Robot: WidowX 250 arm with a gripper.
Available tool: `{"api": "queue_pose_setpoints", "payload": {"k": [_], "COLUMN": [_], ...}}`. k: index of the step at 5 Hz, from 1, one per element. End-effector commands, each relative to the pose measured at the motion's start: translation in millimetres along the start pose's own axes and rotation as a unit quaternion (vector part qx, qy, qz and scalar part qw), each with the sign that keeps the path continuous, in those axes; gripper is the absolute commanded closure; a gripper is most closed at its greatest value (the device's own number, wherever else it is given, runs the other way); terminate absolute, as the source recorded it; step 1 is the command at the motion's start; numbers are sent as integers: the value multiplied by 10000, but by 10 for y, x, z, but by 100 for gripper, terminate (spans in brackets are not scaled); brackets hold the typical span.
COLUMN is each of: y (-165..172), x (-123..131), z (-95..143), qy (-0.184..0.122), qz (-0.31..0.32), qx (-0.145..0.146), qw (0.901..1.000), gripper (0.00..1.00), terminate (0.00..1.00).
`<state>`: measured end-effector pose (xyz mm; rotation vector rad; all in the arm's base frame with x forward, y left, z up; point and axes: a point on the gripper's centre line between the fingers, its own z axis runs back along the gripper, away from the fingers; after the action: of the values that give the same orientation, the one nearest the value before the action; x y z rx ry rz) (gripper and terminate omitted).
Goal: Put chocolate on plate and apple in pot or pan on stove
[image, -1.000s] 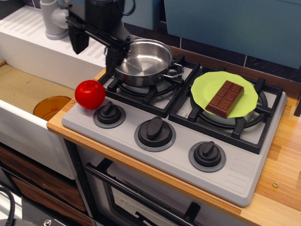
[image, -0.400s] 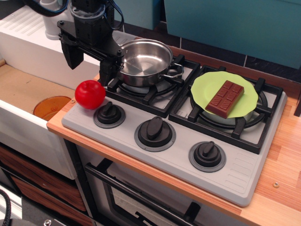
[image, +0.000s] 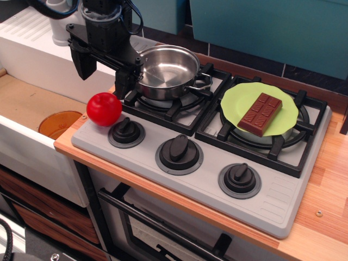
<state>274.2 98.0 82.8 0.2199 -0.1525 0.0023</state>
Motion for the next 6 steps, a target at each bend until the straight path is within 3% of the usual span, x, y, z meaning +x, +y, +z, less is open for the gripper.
{"api": "queue_pose_setpoints", "payload": {"k": [1,4,6], "y": [6,105,30], "x": [102,43,-127], "z": [32,-171,-321], "qy": [-475,-522,-542], "qz": [29,-4,148], "qx": [357,568,523], "qw": [9982,9970,9970], "gripper": [0,0,0], "terminate": [0,0,0]}}
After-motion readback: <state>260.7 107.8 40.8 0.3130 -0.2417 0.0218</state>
